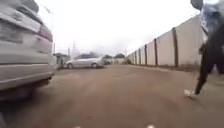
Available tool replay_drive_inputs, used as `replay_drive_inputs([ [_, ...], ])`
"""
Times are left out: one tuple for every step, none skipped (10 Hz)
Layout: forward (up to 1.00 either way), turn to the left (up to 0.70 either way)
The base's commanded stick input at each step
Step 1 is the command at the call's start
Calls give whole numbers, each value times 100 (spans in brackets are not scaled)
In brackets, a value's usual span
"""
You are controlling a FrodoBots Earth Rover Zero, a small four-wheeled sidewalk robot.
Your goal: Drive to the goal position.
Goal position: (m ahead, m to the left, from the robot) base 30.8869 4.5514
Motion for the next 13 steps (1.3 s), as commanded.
replay_drive_inputs([
  [100, 0],
  [100, 0],
  [100, 0],
  [100, 0],
  [100, 0],
  [100, 0],
  [100, 0],
  [100, 0],
  [100, 0],
  [100, 0],
  [100, 0],
  [100, 0],
  [100, 0],
])
